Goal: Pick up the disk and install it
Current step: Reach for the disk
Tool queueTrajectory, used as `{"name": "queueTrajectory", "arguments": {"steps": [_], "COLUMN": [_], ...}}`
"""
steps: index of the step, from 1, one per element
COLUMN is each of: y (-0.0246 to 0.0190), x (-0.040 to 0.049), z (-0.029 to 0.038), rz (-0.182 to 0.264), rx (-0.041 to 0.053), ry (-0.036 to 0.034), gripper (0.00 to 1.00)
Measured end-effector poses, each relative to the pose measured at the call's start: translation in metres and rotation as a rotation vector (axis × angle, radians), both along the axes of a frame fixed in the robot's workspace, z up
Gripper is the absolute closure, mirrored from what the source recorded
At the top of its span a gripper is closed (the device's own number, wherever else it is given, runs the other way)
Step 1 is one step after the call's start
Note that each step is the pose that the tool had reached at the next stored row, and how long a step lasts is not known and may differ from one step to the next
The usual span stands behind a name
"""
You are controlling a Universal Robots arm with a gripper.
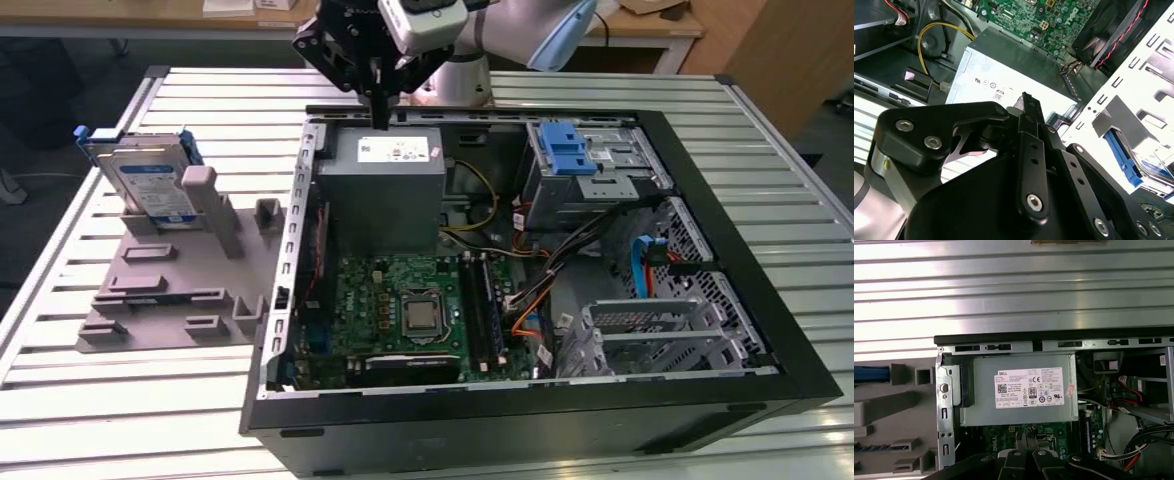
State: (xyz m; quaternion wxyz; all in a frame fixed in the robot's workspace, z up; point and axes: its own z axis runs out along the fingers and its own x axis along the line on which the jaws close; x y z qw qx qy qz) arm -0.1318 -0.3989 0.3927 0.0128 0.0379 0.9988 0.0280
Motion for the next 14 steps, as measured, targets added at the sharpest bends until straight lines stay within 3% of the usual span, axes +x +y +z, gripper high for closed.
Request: {"name": "queueTrajectory", "arguments": {"steps": [14], "y": [0.0], "x": [-0.0057], "z": [-0.0012], "rz": [0.0], "rx": [0.0], "ry": [0.0], "gripper": [0.89]}}
